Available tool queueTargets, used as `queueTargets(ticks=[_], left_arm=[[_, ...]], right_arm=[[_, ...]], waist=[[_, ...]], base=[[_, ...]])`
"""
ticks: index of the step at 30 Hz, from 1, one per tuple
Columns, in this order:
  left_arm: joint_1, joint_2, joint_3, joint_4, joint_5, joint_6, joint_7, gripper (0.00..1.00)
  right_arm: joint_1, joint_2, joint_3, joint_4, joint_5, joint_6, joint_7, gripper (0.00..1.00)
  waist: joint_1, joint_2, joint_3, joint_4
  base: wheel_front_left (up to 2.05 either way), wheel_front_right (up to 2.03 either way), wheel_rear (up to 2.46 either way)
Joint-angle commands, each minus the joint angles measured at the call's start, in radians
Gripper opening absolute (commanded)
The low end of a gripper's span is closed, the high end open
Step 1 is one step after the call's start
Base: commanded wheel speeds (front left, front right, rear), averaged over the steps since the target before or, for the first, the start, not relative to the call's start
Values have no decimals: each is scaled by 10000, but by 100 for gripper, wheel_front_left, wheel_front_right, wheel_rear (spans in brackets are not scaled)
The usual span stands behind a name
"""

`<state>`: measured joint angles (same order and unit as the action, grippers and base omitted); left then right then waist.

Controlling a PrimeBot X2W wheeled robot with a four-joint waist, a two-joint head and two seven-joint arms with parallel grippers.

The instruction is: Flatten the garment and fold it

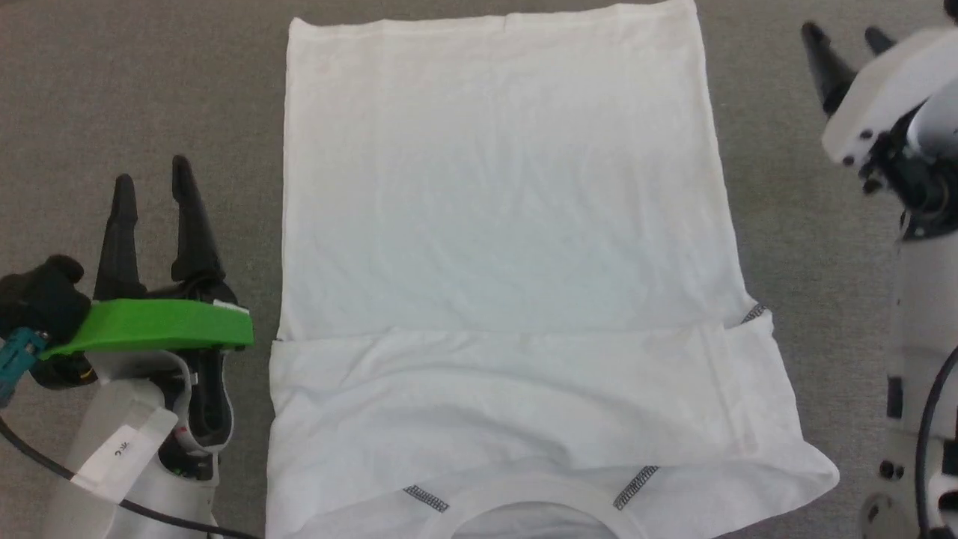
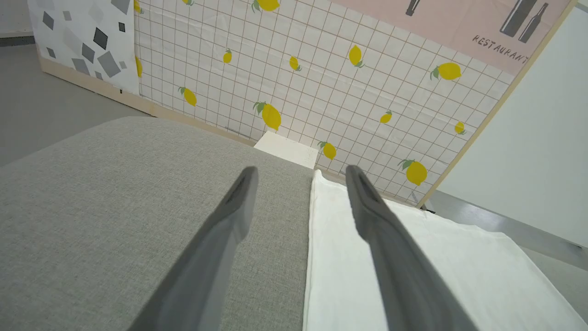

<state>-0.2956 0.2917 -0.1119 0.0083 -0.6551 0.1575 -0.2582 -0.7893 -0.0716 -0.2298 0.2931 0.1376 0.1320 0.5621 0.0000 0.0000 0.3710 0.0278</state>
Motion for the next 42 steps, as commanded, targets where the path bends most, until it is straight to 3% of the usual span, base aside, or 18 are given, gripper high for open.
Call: queueTargets(ticks=[1,8,15,23,28,29,30,31,36,42], left_arm=[[-290,-38,40,-149,112,-99,-35,100],[-1002,-302,-40,-676,270,-401,-35,100],[-1013,-567,106,-1043,534,-566,-35,100],[-973,-709,160,-1120,624,-728,-35,100],[-1096,-753,160,-986,631,-841,-35,100],[-1162,-722,129,-944,641,-897,-33,100],[-1239,-677,89,-895,662,-948,-9,100],[-1391,-604,26,-826,683,-1030,67,100],[-2832,54,-86,-472,766,-1421,824,100],[-5617,580,-138,79,587,-1488,2423,100]], right_arm=[[-616,-64,-48,180,-249,-13,392,100],[-3502,-626,-52,986,-2095,-13,2653,100],[-4893,-847,478,1474,-2753,-13,5116,100],[-5132,-1052,998,1335,-2637,-13,7018,100],[-4730,-1194,1103,1042,-2394,-13,7408,100],[-4643,-1185,1038,1011,-2321,-13,7543,90],[-4593,-1171,1001,961,-2262,-13,7621,31],[-4561,-1160,973,867,-2197,-13,7654,0],[-4654,-1150,1024,458,-2001,-13,7700,0],[-4843,-1273,1389,226,-1863,-13,7371,0]], waist=[[0,0,1347,703],[0,0,2884,1467],[0,0,3675,1875],[0,0,4103,2028],[0,0,4205,2042],[0,0,4211,2033],[0,0,4214,2029],[0,0,4222,2023],[0,0,4209,1861],[0,0,4046,1589]], base=[[0,0,0],[0,0,0],[0,0,0],[0,0,0],[0,0,0],[0,0,0],[0,0,0],[0,0,0],[0,0,0],[0,0,0]])
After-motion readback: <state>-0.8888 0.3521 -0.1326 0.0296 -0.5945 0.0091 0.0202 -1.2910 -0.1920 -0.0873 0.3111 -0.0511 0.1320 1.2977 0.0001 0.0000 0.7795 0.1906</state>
